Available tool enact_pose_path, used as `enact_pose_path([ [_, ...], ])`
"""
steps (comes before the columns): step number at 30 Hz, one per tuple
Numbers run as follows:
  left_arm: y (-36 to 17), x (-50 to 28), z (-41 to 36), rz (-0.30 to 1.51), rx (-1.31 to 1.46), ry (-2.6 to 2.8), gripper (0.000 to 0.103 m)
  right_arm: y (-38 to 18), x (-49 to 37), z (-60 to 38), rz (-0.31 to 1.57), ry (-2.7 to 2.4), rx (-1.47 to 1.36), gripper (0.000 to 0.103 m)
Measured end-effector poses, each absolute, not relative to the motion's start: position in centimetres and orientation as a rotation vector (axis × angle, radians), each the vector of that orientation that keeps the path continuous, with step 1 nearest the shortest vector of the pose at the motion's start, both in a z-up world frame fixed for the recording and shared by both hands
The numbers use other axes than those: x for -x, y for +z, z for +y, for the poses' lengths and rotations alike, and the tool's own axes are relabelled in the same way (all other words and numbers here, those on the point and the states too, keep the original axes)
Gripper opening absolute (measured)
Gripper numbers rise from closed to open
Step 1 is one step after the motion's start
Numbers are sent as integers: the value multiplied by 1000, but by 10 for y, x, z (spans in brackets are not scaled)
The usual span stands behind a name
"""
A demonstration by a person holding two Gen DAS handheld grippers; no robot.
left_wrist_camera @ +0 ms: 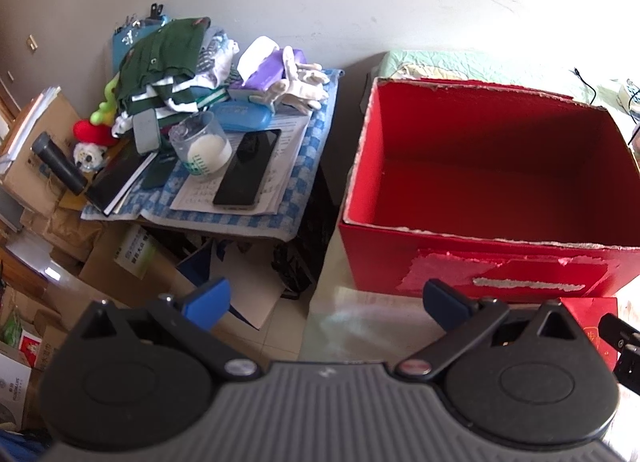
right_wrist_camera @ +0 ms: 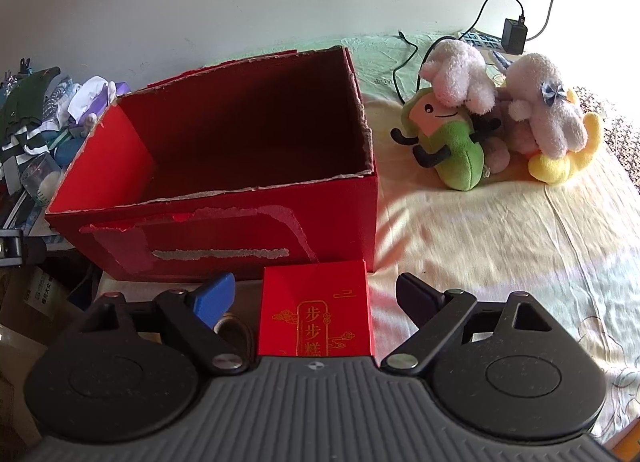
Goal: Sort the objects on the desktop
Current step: 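Lower the right tool over the red gift box and close its fingers on it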
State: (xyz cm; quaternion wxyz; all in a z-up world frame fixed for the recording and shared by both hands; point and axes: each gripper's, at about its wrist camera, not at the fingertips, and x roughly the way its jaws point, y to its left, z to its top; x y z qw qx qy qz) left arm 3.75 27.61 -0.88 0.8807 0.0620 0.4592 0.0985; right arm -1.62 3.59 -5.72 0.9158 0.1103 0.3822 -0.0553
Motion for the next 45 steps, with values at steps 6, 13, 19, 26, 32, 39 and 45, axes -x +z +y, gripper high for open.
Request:
enact_pose_path([
  [6,-16,-40,259,961,-138,165,102,-63,25,20,807,-122,-263,87],
  [13,-33,-38,232,979,-106,42,102,-76,32,-4,863,-83,-305,83],
  [19,-51,-22,204,990,-80,-48,102,-91,39,-42,892,-86,-329,85],
  [26,-67,-17,159,1046,-61,-102,102,-111,33,-78,1026,-3,-395,84],
  [32,-75,-19,129,1050,-95,-59,102,-110,26,-101,1008,34,-411,84],
  [39,-95,-26,114,1105,-76,-76,102,-126,10,-109,1014,164,-517,84],
  [45,-107,-26,118,1123,-31,-97,102,-134,-1,-106,1043,240,-588,84],
])
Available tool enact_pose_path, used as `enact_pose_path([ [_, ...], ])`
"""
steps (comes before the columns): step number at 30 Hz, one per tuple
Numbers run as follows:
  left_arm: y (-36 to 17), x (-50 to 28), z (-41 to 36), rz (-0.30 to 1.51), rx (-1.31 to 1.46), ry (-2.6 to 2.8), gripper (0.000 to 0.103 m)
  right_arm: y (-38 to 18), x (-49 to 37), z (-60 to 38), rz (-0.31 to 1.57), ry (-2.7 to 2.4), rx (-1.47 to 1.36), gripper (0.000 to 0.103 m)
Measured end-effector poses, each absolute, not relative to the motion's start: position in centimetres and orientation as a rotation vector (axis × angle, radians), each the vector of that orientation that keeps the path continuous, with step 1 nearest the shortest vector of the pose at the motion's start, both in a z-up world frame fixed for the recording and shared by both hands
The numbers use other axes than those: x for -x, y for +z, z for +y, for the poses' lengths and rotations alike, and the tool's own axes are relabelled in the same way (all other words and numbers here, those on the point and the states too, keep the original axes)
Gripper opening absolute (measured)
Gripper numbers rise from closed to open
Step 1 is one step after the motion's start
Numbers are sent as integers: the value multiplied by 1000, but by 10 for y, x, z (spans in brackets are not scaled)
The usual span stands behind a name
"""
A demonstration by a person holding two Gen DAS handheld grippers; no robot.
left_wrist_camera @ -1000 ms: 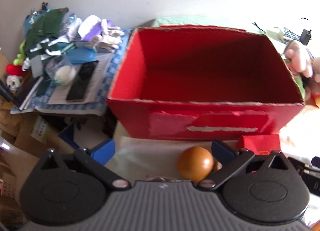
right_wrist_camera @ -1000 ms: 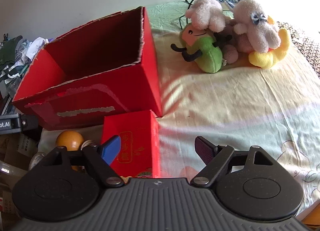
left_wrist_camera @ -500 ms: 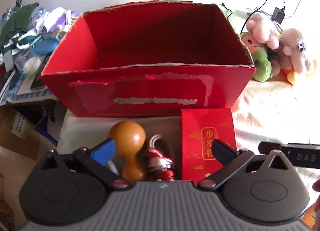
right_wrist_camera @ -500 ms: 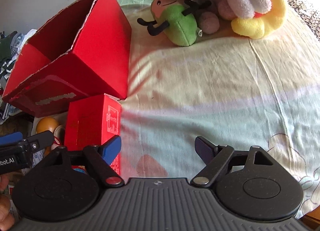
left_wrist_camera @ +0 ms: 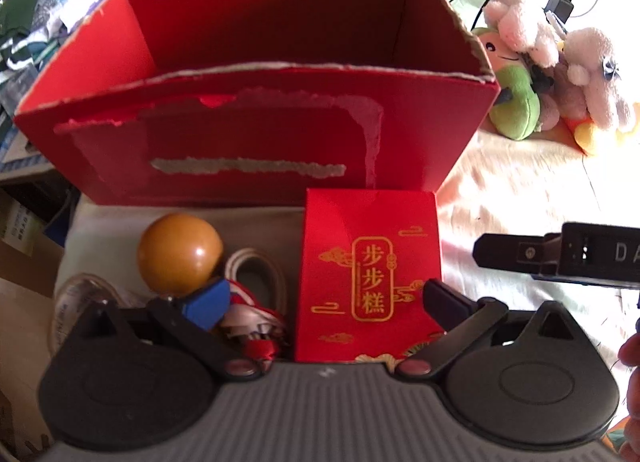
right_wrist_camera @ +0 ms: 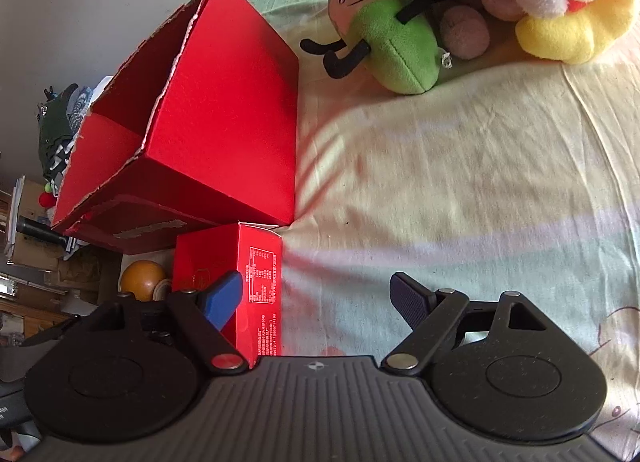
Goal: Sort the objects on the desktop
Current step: 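Lower the right tool over the red gift box and close its fingers on it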
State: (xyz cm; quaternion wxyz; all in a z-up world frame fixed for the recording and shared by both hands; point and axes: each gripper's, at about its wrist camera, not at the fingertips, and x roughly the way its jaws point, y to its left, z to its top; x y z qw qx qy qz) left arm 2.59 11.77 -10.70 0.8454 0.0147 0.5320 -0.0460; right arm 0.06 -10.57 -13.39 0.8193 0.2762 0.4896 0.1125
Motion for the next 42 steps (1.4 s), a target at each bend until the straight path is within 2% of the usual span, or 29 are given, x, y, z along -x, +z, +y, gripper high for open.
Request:
enact_pose_path([
  [13,-107,-26,111,1136,-26,-181,103,-134,-25,-73,1107,395,-563,73],
  [23,-121,-24,127,1157,18,-221,103,-136,-39,-39,1138,448,-529,74],
  [24,-121,-23,125,1155,4,-222,102,-135,-40,-36,1139,450,-526,72],
  [28,-120,-17,112,1143,-69,-226,98,-135,-41,-27,1166,508,-554,51],
  [33,-115,-12,107,1144,-82,-247,91,-129,-35,-26,1158,505,-549,41],
  [39,-111,-5,90,1145,-93,-308,89,-133,-21,-49,1155,483,-545,38],
  [42,-101,-2,79,1123,-83,-362,84,-127,-9,-63,1140,466,-531,38],
])
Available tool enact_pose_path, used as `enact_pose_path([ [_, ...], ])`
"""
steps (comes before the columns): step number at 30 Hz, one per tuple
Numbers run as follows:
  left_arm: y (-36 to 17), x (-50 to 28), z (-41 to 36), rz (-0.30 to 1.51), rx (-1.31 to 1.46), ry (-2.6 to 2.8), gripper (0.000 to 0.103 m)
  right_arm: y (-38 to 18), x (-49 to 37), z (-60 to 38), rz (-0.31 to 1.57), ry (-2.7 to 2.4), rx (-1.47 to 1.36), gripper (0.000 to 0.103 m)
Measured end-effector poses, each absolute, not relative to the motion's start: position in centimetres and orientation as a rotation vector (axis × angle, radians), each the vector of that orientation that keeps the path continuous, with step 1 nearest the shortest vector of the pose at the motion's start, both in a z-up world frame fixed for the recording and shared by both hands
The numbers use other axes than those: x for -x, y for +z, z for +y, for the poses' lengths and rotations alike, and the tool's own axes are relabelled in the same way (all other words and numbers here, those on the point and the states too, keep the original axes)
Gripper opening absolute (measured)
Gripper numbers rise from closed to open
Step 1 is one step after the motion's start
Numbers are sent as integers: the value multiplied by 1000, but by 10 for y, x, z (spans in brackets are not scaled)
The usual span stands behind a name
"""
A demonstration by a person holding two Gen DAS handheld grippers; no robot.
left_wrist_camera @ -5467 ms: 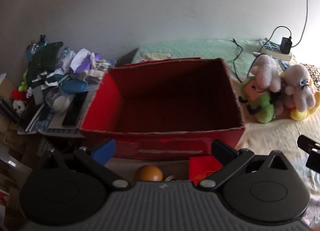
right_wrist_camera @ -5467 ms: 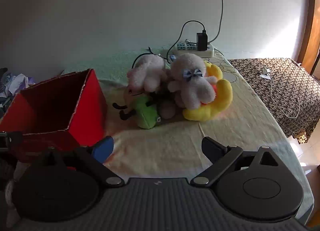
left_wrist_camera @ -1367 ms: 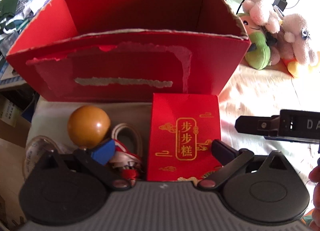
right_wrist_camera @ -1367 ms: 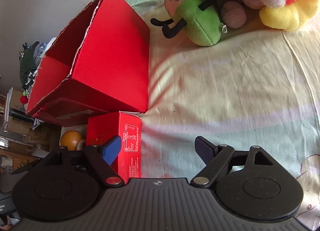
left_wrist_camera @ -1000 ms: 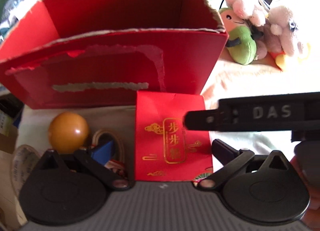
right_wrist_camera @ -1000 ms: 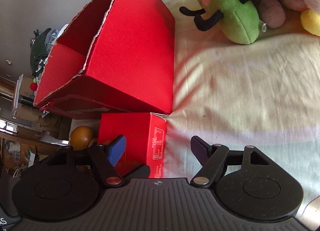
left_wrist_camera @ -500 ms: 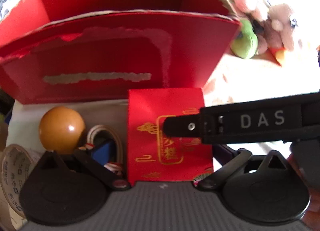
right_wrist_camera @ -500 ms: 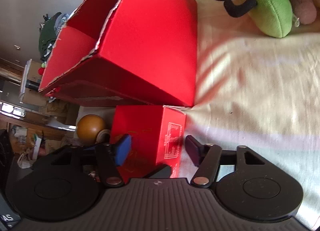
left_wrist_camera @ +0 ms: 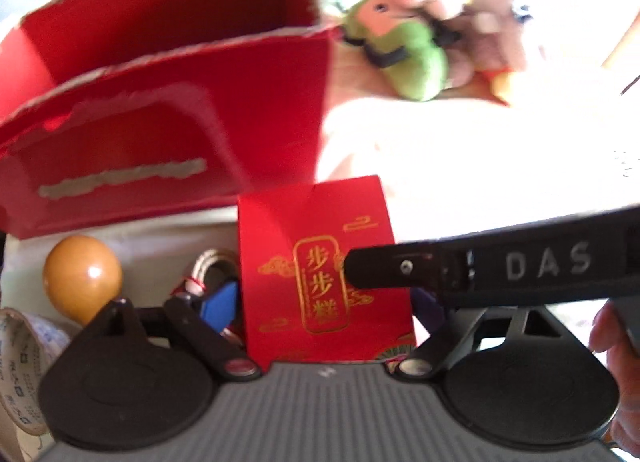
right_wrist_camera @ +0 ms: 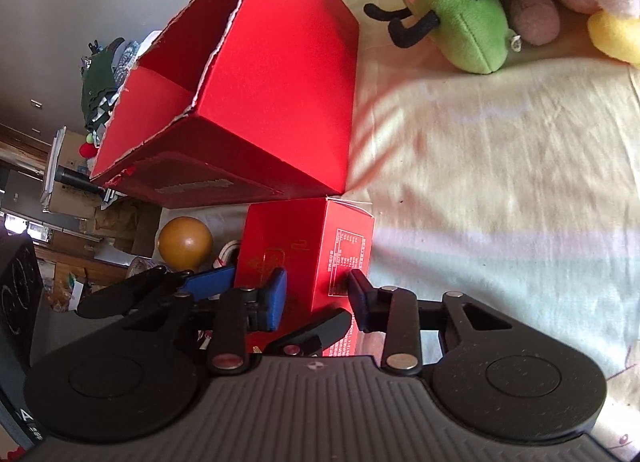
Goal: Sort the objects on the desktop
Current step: 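Lower the right tool over the red gift box and close its fingers on it, then lift the red gift box with the right tool and lower it into the red box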
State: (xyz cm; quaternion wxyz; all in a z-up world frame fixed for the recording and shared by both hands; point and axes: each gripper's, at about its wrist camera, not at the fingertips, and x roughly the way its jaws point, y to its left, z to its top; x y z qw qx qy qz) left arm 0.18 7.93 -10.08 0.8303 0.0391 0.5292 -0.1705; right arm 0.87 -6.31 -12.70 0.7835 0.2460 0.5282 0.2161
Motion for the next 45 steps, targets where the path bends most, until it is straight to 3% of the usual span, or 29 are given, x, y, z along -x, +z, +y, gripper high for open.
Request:
enact_pose_path([
  [10,-72,1,38,1036,-79,-444,82,-103,-4,-75,1040,359,-555,36],
  [18,-10,-23,28,871,-31,-419,82,-40,-27,-69,842,396,-459,36],
  [27,45,-56,93,754,20,-371,82,17,-63,-32,699,499,-365,36],
  [33,29,-101,151,810,23,-302,82,25,-99,21,718,540,-312,36],
  [45,-57,-177,214,1077,46,-242,81,-55,-172,93,976,516,-339,36],
])
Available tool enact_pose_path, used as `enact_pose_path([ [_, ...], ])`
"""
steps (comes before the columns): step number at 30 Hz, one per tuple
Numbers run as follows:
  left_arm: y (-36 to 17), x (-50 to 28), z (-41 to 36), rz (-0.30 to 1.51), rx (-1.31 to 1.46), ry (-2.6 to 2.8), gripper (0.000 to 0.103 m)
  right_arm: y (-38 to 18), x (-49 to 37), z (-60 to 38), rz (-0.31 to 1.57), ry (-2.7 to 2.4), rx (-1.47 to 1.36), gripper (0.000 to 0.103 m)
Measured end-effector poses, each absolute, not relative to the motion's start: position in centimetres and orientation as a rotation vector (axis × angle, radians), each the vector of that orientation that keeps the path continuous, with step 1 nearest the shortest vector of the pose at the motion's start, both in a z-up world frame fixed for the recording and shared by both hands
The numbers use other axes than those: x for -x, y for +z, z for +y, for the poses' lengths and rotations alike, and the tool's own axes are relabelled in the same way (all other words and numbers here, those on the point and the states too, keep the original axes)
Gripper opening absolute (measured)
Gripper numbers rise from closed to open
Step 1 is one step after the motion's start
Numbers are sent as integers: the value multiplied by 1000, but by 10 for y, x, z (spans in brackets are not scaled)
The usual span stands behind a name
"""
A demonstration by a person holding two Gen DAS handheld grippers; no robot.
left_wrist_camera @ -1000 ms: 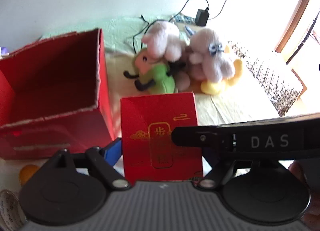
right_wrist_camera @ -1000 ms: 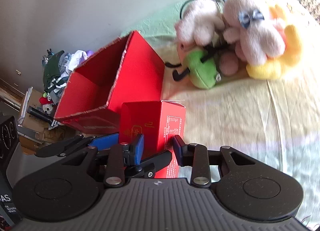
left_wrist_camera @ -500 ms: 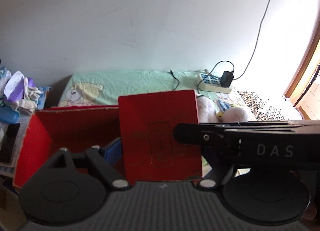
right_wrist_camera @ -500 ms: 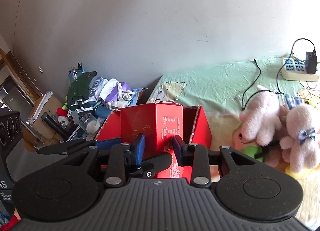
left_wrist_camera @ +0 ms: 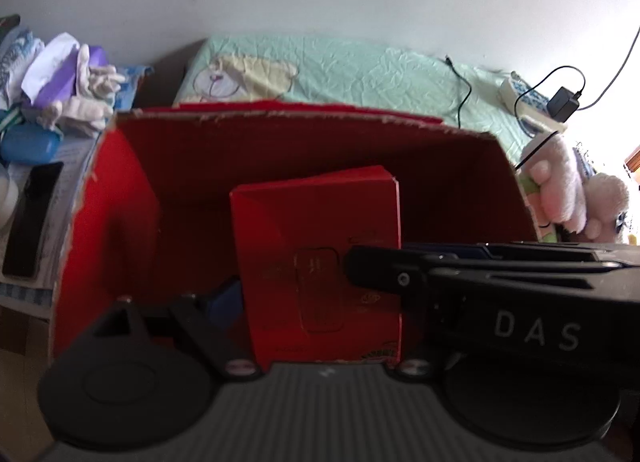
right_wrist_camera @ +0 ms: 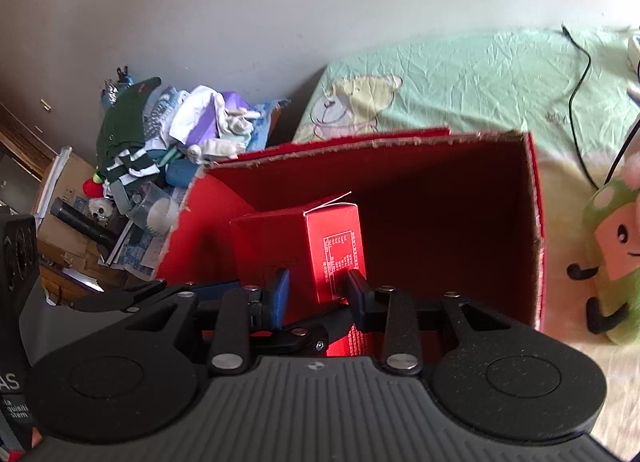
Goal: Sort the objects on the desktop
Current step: 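Lift the red gift box with the right tool and lower it into the red box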
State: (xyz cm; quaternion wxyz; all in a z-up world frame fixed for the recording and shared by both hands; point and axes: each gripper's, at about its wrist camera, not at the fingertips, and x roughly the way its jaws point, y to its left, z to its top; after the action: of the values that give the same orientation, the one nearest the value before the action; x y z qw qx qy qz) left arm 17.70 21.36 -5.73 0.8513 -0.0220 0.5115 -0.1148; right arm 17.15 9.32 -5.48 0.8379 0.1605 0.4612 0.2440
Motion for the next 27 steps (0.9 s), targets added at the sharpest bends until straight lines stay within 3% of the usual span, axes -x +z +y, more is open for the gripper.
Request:
enact_pose_path([
  [12,-85,-202,238,1211,21,-206,82,-93,-201,116,1152,459,-449,32],
  [22,-68,-181,257,1137,38,-226,87,-114,-206,104,1245,538,-624,35],
  [27,-44,-158,264,1040,27,-238,88,-95,-194,100,1166,537,-546,35],
])
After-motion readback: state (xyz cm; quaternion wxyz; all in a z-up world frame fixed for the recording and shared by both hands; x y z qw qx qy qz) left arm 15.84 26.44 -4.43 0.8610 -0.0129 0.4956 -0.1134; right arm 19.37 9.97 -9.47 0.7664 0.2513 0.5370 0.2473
